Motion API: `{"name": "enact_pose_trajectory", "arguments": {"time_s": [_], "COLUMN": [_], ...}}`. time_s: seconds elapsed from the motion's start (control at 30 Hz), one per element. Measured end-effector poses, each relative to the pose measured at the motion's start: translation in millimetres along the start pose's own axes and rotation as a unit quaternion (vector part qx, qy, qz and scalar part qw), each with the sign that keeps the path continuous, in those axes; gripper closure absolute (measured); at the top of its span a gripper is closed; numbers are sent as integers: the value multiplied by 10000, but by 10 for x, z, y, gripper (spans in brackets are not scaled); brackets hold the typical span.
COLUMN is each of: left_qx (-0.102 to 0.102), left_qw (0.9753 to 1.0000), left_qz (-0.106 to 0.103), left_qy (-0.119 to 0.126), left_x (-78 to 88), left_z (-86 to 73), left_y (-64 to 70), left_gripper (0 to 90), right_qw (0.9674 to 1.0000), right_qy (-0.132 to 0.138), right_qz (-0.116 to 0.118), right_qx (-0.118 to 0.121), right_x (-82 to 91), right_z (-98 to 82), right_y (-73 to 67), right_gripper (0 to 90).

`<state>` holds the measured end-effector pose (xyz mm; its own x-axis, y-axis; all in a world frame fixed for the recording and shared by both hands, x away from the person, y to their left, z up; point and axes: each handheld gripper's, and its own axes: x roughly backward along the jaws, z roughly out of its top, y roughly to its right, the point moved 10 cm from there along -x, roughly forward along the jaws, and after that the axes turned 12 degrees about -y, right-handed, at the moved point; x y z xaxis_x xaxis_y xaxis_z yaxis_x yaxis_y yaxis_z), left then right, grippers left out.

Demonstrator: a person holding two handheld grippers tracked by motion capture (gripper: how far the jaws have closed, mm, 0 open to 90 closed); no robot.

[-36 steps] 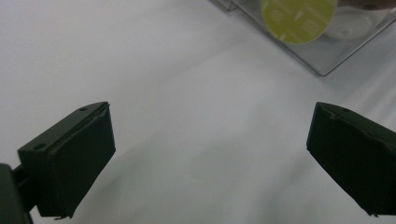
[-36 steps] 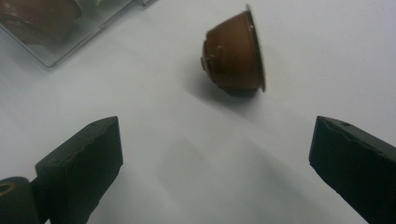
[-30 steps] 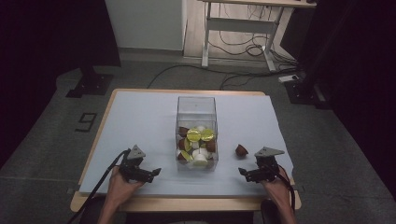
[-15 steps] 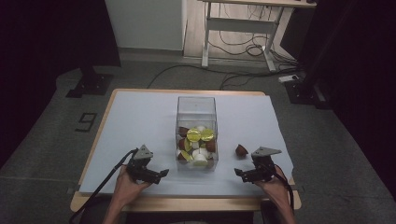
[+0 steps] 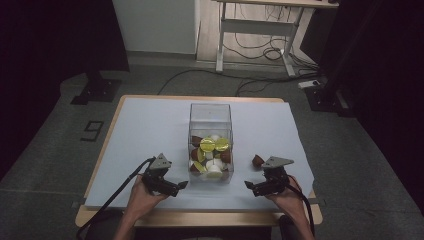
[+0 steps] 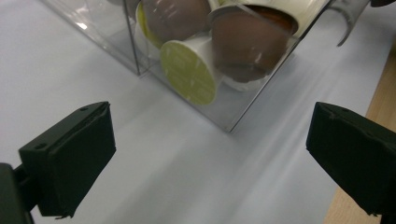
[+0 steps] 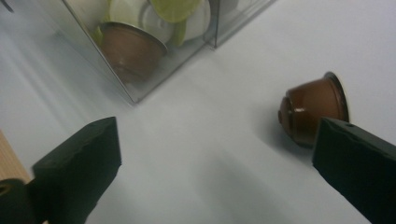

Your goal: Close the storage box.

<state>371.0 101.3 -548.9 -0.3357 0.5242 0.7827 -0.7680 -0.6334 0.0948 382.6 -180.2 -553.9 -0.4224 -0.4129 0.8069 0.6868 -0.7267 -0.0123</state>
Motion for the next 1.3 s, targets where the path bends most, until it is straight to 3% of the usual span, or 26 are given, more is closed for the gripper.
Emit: {"name": "enact_pose_trajectory", "arguments": {"time_s": [0.13, 0.2, 0.37, 0.47, 0.7, 0.73, 0.83, 1.1, 1.3], "left_qx": [-70, -111, -171, -217, -327, -346, -384, -417, -459], "left_qw": [10000, 9999, 9998, 9997, 9994, 9994, 9992, 9990, 9986], "left_qz": [-29, -51, -90, -101, -9, -10, 0, -9, -163], "left_qy": [16, 33, 47, 83, 81, 84, 70, 156, 217], "left_x": [7, 5, 14, 24, 16, 17, 14, 17, 6], "left_z": [44, 76, 104, 130, 154, 155, 151, 174, 194], "left_y": [41, 74, 93, 104, 111, 113, 111, 112, 152], "left_gripper": [23, 36, 70, 148, 211, 262, 316, 432, 519], "right_qw": [9999, 9993, 9983, 9974, 9963, 9960, 9958, 9951, 9944], "right_qy": [133, 300, 388, 436, 494, 491, 482, 447, 424], "right_qz": [53, 225, 434, 568, 693, 725, 734, 770, 724], "right_qx": [-7, -30, -34, 2, 137, 187, 240, 429, 643], "right_x": [22, 52, 72, 79, 72, 63, 53, 24, -8], "right_z": [54, 115, 176, 231, 319, 346, 363, 422, 457], "right_y": [-37, -89, -154, -216, -309, -350, -379, -473, -521], "right_gripper": [85, 134, 157, 206, 259, 288, 312, 483, 635]}}
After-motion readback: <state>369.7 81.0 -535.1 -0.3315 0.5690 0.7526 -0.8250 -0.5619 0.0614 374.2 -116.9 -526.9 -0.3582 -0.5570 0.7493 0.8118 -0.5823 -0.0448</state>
